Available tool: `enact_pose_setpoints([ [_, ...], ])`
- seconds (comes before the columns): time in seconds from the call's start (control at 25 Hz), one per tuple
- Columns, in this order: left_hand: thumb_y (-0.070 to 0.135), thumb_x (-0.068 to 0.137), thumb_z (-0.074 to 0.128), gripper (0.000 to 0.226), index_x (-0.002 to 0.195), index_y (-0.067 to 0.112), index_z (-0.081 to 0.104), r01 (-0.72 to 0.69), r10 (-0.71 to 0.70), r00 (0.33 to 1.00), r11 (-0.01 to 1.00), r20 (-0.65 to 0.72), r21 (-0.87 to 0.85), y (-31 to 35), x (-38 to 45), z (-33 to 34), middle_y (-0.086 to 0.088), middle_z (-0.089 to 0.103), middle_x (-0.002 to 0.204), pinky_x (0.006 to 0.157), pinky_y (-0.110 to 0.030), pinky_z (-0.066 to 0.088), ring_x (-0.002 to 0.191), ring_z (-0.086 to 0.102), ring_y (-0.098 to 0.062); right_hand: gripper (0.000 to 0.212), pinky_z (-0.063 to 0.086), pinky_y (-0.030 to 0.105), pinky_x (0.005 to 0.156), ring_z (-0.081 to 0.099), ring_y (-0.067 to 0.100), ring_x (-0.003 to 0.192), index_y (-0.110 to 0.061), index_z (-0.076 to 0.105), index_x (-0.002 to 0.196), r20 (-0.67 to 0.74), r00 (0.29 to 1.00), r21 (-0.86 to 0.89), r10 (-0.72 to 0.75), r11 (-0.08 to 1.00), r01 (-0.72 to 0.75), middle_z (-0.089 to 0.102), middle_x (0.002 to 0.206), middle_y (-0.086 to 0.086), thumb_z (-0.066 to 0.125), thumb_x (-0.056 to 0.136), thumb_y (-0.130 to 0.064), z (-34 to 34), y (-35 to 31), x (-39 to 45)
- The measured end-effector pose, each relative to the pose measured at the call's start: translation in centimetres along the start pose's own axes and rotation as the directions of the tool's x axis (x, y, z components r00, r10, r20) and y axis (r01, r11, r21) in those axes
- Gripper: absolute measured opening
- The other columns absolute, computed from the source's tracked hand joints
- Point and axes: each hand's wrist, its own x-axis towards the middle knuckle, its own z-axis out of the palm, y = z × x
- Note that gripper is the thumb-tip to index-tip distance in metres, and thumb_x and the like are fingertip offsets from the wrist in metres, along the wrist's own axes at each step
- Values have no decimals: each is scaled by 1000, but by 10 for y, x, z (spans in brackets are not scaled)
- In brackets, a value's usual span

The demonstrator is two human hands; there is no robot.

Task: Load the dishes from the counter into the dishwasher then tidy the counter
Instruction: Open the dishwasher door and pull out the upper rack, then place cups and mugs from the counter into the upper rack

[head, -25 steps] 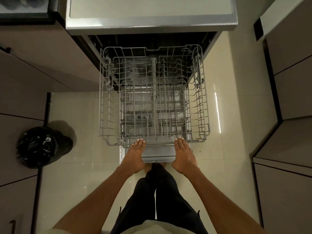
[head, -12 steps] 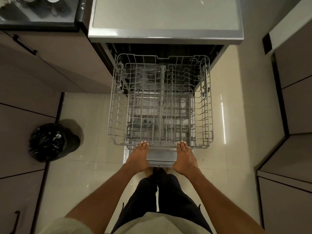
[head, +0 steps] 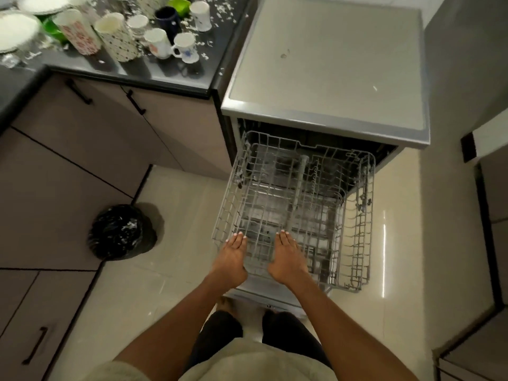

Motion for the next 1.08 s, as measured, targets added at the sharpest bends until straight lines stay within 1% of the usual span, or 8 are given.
enact_pose_setpoints([
  [0.12,20,81,56,91,157,5,8,56,-59,996,997,-64,-51,-22,-1,-28,-14,5,165,125,-38,6,153,3,-26,89,3,38,125,-2,26,155,-5,3,159,-30,996,-53,-89,995,88,-2,168,13,56,96,-36,-18,-43,17],
  [0.28,30,88,60,92,158,7,5,92,-113,979,988,-169,-127,-75,-7,-69,-11,0,166,122,-34,-1,153,-1,-24,76,1,38,126,-4,26,155,-3,1,159,-74,981,-124,-177,978,167,-3,167,14,43,102,-30,-32,-119,40],
  [0.4,23,86,60,91,158,6,6,62,-94,969,988,-228,-141,-125,-18,-103,-12,1,166,122,-33,-1,153,-2,-24,76,3,39,126,-2,26,155,-1,3,159,-117,969,-184,-216,964,193,0,167,16,41,102,-35,-34,-178,59],
  [0.56,21,84,60,91,157,6,8,13,-48,955,993,-292,-121,-201,-37,-142,-13,4,166,124,-35,3,153,0,-23,74,4,36,126,2,25,155,-4,9,159,-230,950,-147,-212,972,182,6,167,14,45,102,-34,-37,-264,73],
  [0.72,19,87,57,88,157,5,6,-12,-27,935,994,-352,-108,-263,-55,-182,-12,1,166,124,-36,3,153,-4,-22,75,4,35,126,4,24,155,-4,11,159,-281,932,-160,-231,968,192,8,167,14,47,100,-33,-45,-343,85],
  [0.84,23,93,51,82,157,6,4,-29,-18,923,993,-385,-116,-291,-55,-204,-11,-2,166,125,-36,2,153,-6,-21,77,3,36,126,3,23,155,-4,11,159,-295,921,-151,-254,964,218,7,167,14,49,98,-32,-58,-385,97],
  [0.92,25,93,53,84,158,7,3,-41,-6,916,993,-400,-110,-305,-49,-219,-10,-3,166,125,-36,0,153,-7,-20,78,2,35,126,2,23,155,-4,10,159,-318,911,-151,-261,963,223,7,167,13,49,97,-31,-70,-405,108],
  [1.08,25,93,51,82,158,7,4,-67,15,897,993,-441,-102,-326,-23,-252,-10,-2,166,125,-35,0,153,-6,-20,76,1,34,126,3,23,155,-4,13,159,-373,893,-150,-251,966,209,8,167,14,48,98,-33,-99,-423,139],
])
